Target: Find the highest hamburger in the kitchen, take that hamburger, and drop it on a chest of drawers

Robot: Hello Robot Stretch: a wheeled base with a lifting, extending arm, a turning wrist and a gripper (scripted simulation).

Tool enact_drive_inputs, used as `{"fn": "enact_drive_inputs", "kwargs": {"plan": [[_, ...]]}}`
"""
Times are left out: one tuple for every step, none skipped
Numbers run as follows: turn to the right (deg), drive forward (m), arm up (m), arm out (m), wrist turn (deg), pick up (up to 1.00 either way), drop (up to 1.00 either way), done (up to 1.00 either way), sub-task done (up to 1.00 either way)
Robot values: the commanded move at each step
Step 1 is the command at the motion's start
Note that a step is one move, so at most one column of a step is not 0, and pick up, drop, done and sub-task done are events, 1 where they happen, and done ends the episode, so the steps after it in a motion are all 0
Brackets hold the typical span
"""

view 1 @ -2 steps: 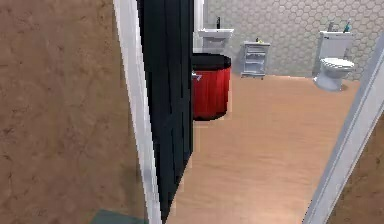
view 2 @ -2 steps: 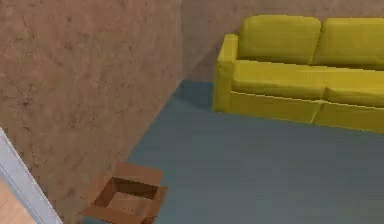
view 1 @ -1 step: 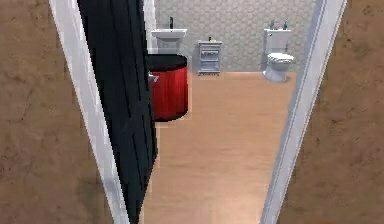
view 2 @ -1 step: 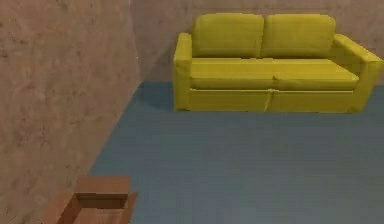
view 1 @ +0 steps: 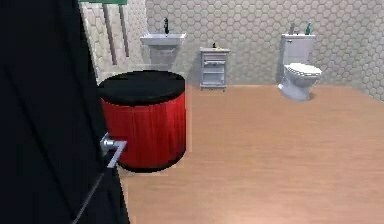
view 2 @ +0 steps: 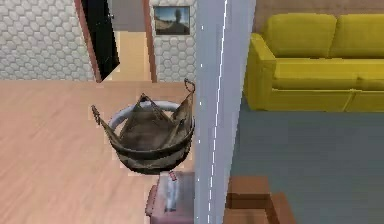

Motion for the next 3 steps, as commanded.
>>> {"fn": "enact_drive_inputs", "kwargs": {"plan": [[27.0, 0.0, 0.0, 0.0, 0.0, 0.0, 0.0, 0.0, 0.0], [0.0, 0.05, 0.0, 0.0, 0.0, 0.0, 0.0, 0.0, 0.0], [15.0, 0.0, 0.0, 0.0, 0.0, 0.0, 0.0, 0.0, 0.0]]}}
